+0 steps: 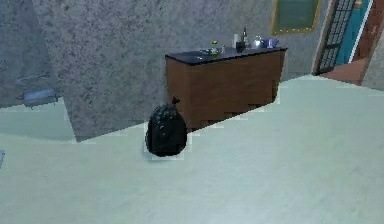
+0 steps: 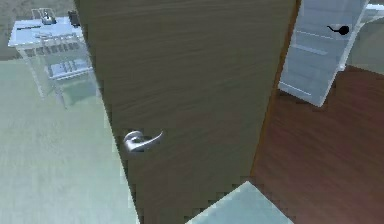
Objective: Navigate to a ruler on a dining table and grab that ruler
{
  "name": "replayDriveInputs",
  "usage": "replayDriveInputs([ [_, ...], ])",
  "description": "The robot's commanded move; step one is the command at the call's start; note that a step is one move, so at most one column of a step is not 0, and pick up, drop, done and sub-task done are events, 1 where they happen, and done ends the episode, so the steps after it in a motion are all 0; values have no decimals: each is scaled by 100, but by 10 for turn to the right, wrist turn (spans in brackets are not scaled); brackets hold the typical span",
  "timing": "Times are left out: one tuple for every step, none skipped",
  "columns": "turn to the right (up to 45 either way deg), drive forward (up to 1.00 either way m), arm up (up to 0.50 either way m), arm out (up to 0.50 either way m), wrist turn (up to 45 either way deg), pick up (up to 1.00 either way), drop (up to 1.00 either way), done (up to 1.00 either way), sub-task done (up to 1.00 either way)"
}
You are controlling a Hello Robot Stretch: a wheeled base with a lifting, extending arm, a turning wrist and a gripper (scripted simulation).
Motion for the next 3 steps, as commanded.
replayDriveInputs([
  [90,0,0,0,0,0,0,0,0],
  [0,50,0,0,0,0,0,0,0],
  [420,0,0,0,0,0,0,0,0],
])
